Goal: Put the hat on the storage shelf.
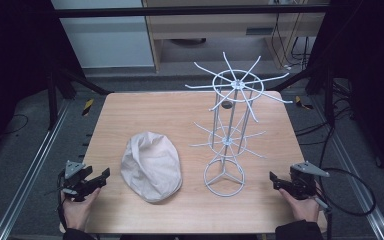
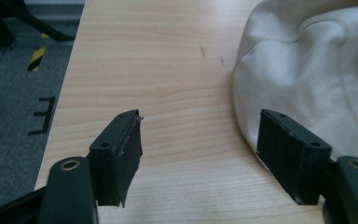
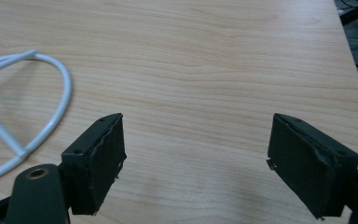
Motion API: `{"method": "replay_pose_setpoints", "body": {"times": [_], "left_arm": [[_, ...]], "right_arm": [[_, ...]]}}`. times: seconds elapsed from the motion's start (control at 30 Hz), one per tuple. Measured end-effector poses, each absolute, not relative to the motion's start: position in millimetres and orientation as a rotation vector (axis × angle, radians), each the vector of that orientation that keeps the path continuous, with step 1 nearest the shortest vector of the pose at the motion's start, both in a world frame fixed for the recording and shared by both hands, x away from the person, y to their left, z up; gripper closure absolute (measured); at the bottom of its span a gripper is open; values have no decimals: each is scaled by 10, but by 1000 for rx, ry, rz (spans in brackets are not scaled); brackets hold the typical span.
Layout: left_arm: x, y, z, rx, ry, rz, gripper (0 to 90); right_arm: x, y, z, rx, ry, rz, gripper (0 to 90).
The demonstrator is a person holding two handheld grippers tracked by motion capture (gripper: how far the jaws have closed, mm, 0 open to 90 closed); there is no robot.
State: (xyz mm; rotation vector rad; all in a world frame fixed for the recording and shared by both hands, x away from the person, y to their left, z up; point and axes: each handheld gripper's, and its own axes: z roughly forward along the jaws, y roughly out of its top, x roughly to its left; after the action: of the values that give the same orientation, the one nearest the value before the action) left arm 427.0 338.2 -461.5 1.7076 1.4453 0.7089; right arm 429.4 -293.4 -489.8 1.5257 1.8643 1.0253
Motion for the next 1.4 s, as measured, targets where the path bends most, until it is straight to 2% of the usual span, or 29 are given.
{"method": "replay_pose_setpoints", "body": {"times": [0.47, 0.5, 0.57, 0.67, 0.77, 0.8, 0.83, 1.0, 1.17, 1.4], "left_arm": [[4083, 3063, -4359, 1721, 1311, 688, 397], [4072, 3041, -4340, 1722, 1298, 689, 438], [4050, 2999, -4311, 1721, 1291, 684, 451], [4019, 2939, -4281, 1721, 1271, 662, 519], [3987, 2875, -4239, 1722, 1244, 642, 632], [3974, 2857, -4226, 1717, 1229, 635, 632], [3953, 2819, -4203, 1716, 1208, 617, 693], [3933, 2737, -4182, 1726, 1176, 577, 802], [3924, 2618, -4155, 1756, 1139, 533, 880], [3949, 2386, -4118, 1805, 1081, 515, 895]], "right_arm": [[4199, -2686, -4806, 1445, 1894, 1053, 240], [4191, -2670, -4798, 1441, 1896, 1063, 250], [4187, -2666, -4797, 1440, 1903, 1064, 252], [4185, -2662, -4804, 1433, 1915, 1049, 264], [4185, -2671, -4793, 1439, 1904, 1053, 278], [4185, -2671, -4793, 1439, 1904, 1053, 278], [4185, -2673, -4796, 1441, 1910, 1049, 281], [4187, -2667, -4800, 1433, 1915, 1048, 285], [4184, -2663, -4803, 1441, 1917, 1040, 286], [4189, -2669, -4811, 1448, 1910, 1034, 284]]}}
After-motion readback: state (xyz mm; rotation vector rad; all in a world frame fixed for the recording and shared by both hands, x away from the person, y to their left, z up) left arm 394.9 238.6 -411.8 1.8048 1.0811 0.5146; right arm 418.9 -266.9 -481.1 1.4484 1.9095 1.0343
